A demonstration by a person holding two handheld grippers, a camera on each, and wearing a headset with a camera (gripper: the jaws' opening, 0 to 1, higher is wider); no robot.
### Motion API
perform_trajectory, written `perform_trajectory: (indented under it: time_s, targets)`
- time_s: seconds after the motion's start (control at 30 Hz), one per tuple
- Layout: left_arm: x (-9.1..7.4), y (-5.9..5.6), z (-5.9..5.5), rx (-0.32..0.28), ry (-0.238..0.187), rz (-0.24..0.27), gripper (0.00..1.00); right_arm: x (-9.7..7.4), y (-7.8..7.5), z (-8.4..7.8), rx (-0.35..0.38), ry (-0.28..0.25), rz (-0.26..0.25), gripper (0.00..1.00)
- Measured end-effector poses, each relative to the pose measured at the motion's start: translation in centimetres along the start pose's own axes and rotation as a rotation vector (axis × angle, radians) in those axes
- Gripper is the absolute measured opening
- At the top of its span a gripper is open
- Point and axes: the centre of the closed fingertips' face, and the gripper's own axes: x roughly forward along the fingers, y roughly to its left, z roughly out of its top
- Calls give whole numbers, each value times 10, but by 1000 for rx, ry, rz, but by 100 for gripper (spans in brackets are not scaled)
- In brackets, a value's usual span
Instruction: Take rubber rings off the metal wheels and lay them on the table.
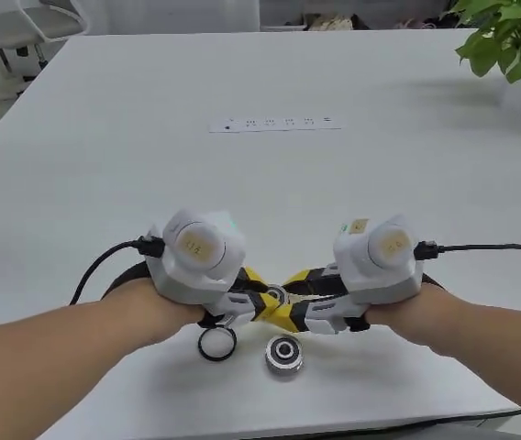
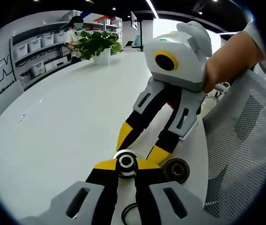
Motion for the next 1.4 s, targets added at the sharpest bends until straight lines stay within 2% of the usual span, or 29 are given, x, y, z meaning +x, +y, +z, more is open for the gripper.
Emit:
perform_trajectory:
  time_s: [0.23, 0.53, 0.6, 0.67, 1.23, 1.4]
  targets:
    - [0, 0, 0, 0, -1, 0, 8, -5, 1, 0, 31, -26, -1, 23]
    - [0, 0, 0, -2, -2, 3, 8, -9, 0, -5, 39, -20, -5, 18]
    - [0, 0, 0, -2, -2, 4, 8, -10, -1, -8, 28, -6, -9, 15]
    - [0, 0, 0, -3, -2, 5, 8, -11, -2, -12, 26, 11, -13, 7]
    - [0, 0, 0, -8, -1, 13, 8, -11, -4, -12, 35, 18, -35, 1]
    - [1, 0, 0, -8, -1, 15, 8, -13, -6, -12, 80, 18, -43, 0]
